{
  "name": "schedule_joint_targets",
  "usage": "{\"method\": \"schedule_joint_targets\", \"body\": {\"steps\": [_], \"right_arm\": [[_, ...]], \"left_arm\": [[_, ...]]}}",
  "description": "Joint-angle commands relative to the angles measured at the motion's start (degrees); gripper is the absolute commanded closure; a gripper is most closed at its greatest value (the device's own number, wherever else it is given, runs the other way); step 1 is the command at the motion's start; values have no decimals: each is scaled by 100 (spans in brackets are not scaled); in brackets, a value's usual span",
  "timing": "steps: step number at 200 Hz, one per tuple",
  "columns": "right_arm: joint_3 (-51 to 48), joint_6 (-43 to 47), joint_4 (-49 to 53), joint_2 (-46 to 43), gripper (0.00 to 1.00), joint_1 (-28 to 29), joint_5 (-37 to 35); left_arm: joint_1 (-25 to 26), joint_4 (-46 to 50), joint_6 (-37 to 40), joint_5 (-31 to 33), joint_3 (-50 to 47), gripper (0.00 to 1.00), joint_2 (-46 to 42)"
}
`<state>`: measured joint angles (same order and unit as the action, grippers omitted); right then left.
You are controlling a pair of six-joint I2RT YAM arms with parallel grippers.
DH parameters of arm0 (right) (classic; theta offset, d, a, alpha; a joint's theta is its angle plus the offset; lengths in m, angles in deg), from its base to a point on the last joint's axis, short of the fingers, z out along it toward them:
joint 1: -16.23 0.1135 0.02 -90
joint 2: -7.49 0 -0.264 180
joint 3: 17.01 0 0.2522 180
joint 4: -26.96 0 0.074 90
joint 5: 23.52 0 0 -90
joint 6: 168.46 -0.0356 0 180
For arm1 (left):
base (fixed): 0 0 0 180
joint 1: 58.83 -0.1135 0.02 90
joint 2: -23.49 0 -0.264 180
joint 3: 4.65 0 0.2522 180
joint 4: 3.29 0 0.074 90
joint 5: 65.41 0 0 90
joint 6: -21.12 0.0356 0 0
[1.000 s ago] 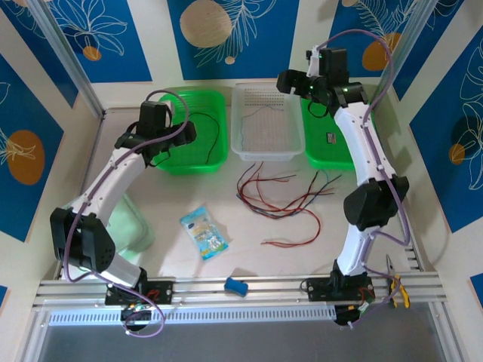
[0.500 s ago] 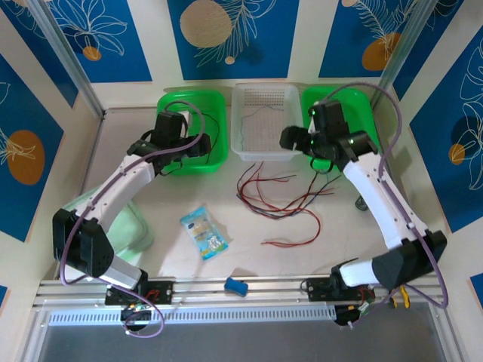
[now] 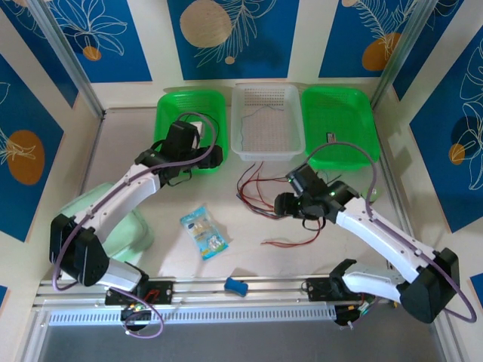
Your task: Untangle the cables
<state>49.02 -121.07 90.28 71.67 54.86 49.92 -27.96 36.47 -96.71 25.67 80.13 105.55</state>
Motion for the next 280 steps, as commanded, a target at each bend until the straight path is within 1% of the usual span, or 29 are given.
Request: {"method": "schedule_joint_targets", "body": {"steps": [1, 19, 37, 61, 77, 94, 105, 130, 164, 209, 239, 258, 280], "right_arm": [[-109, -146, -208, 233, 38, 371, -62], [-104, -47, -290, 432, 44, 662, -111], [-106, -300, -174, 688, 52, 721, 6], [-242, -629, -152, 992, 54, 880, 105], [-333, -1003, -131, 1144, 53, 878, 283], [-528, -1303, -301, 1192, 47, 882, 469], [-709, -1438, -514, 1181, 45, 883, 594], [-1062, -1633, -997, 1206, 44, 785, 890], [-1199, -1739, -1183, 1460, 43, 663, 1138], [-1270, -1716, -1561, 1730, 42, 580, 1465], [-1101, -1546, -1890, 1922, 42, 619, 1660], [-905, -1339, -2077, 2093, 41, 612, 1776], [-566, -940, -1941, 2220, 41, 634, 1800]], "left_arm": [[125, 18, -174, 105, -233, 24, -269], [139, 135, -248, 62, -327, 25, -352], [148, 300, -238, 10, -368, 25, -398], [149, 356, -214, -12, -511, 25, -503], [139, 281, -222, 2, -667, 25, -582], [140, 177, -209, 21, -833, 24, -629], [150, 158, -196, 53, -887, 24, -612], [145, 159, -141, 77, -914, 24, -516], [140, 160, -116, 57, -947, 23, -480], [145, 170, -108, 110, -1045, 23, -561], [141, 242, -74, 145, -1020, 23, -620], [148, 278, -49, 191, -1012, 22, -656], [139, 351, -38, 208, -992, 22, -707]]}}
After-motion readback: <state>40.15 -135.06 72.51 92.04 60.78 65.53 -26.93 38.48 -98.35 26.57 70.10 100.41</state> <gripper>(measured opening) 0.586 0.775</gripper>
